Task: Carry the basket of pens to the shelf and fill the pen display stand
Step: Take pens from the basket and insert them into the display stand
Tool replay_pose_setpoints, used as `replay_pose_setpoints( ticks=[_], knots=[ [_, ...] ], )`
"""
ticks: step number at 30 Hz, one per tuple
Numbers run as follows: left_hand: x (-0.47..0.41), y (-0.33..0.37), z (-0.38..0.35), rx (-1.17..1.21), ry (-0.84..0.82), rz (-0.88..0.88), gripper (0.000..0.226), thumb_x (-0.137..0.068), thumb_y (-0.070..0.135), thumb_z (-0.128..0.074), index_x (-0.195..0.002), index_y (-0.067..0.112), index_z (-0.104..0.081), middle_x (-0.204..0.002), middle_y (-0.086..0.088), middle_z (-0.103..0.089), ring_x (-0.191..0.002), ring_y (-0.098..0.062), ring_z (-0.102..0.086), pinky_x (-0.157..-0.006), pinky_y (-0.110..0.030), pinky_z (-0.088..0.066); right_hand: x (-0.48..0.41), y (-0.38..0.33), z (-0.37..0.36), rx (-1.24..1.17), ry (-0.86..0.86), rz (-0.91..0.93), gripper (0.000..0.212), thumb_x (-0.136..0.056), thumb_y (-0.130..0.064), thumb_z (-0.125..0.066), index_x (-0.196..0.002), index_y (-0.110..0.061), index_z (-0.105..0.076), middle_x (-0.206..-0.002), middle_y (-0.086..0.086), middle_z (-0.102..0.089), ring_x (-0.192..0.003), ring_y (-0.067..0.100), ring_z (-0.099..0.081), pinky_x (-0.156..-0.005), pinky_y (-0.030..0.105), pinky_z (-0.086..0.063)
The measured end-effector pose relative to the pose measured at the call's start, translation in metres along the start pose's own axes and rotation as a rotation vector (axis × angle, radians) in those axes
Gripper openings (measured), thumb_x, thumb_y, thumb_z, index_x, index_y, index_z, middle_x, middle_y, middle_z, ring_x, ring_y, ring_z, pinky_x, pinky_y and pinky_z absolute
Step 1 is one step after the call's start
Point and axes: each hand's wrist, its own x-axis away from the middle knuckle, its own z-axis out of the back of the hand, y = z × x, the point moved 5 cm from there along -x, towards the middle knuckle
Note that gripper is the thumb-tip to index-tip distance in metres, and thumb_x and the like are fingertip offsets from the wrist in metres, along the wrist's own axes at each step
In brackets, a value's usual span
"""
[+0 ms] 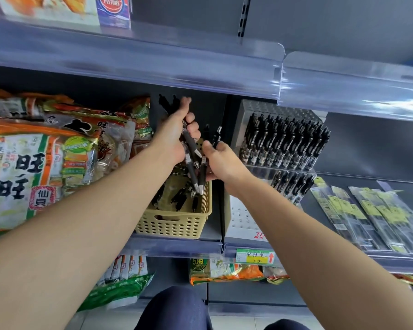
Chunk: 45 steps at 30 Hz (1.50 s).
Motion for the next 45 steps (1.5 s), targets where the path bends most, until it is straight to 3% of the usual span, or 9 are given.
replay_pose_setpoints(
  ticks=[4,11,18,23,28,31,35,39,45],
  knots=[
    [-0.003,-0.001,0.007,-0.002,0.172,-0.027,0.019,-0.093,0.034,-0.059,-0.086,0.016,-0.055,-0.059,0.003,-0.043,-0.041,-0.010,-0.036,-0.039,-0.020,-0.032,-0.003,0.003,0.002,-0.076,-0.017,0.006,0.017,-0.100,-0.036,-0.042,-0.101,-0.022,-0.052,-0.103,0.011,-0.071,-0.094,0.030,-0.070,-0.090,0.056,-0.051],
    [0.006,-0.012,0.007,-0.185,0.378,-0.094,0.025,-0.089,0.020,-0.067,-0.112,0.016,-0.058,-0.081,0.004,-0.062,-0.071,-0.012,-0.061,-0.070,-0.031,-0.053,0.002,-0.002,0.001,-0.024,0.204,0.178,0.024,-0.099,-0.033,-0.045,-0.108,-0.012,-0.052,-0.106,0.003,-0.064,-0.099,0.019,-0.061,-0.087,0.034,-0.048],
    [0.007,-0.031,0.004,-0.151,0.273,0.032,0.009,-0.096,0.018,-0.057,-0.095,0.010,-0.060,-0.056,0.002,-0.069,-0.051,-0.010,-0.067,-0.048,-0.025,-0.055,0.001,-0.003,0.006,-0.027,0.241,0.184,0.020,-0.099,-0.031,-0.046,-0.107,-0.013,-0.050,-0.097,-0.003,-0.059,-0.091,0.014,-0.057,-0.078,0.029,-0.044],
    [-0.011,-0.029,0.013,-0.085,0.220,0.067,0.042,-0.101,0.034,-0.045,-0.126,0.004,-0.058,-0.111,-0.013,-0.071,-0.084,-0.022,-0.072,-0.057,-0.031,-0.057,0.004,0.002,0.009,-0.157,0.146,0.133,0.028,-0.096,-0.034,-0.054,-0.108,-0.010,-0.058,-0.096,0.010,-0.069,-0.090,0.031,-0.067,-0.085,0.045,-0.055],
    [-0.019,-0.021,0.015,-0.084,0.211,0.023,0.042,-0.100,0.041,-0.041,-0.129,0.013,-0.055,-0.106,-0.002,-0.073,-0.088,-0.014,-0.072,-0.076,-0.035,-0.052,0.007,0.005,0.010,-0.211,-0.065,0.002,0.039,-0.097,-0.034,-0.052,-0.127,-0.009,-0.050,-0.082,-0.001,-0.066,-0.064,0.007,-0.064,-0.060,0.025,-0.051],
    [-0.021,-0.022,0.020,-0.117,0.260,0.040,0.040,-0.096,0.038,-0.053,-0.125,0.010,-0.057,-0.111,-0.006,-0.072,-0.076,-0.015,-0.073,-0.063,-0.031,-0.056,0.007,0.009,0.006,-0.270,-0.152,-0.053,0.030,-0.096,-0.030,-0.055,-0.118,-0.009,-0.054,-0.079,0.004,-0.070,-0.061,0.009,-0.065,-0.049,0.021,-0.049],
    [-0.027,-0.018,0.023,-0.179,0.332,0.052,0.022,-0.097,0.030,-0.053,-0.083,0.013,-0.055,-0.113,-0.009,-0.069,-0.046,-0.007,-0.064,-0.038,-0.016,-0.045,0.007,0.014,0.008,-0.342,-0.235,-0.057,0.009,-0.094,-0.026,-0.058,-0.098,-0.018,-0.058,-0.081,0.006,-0.070,-0.082,0.025,-0.060,-0.062,0.029,-0.051],
    [-0.036,-0.010,0.028,-0.134,0.406,0.053,0.026,-0.099,0.030,-0.050,-0.079,0.015,-0.053,-0.103,-0.007,-0.065,-0.060,-0.013,-0.062,-0.035,-0.016,-0.043,0.009,0.012,0.008,-0.402,-0.309,-0.040,0.005,-0.092,-0.013,-0.060,-0.094,-0.015,-0.057,-0.079,0.013,-0.068,-0.058,0.018,-0.052,-0.049,0.022,-0.043],
    [-0.027,0.005,0.025,0.001,0.397,-0.058,0.013,-0.098,0.015,-0.050,-0.087,0.013,-0.055,-0.070,0.003,-0.060,-0.066,-0.012,-0.065,-0.081,-0.036,-0.053,0.010,0.006,0.017,-0.323,-0.372,0.024,0.007,-0.094,-0.006,-0.056,-0.099,-0.007,-0.053,-0.075,0.014,-0.062,-0.040,0.008,-0.045,-0.042,0.017,-0.036]
  ],
)
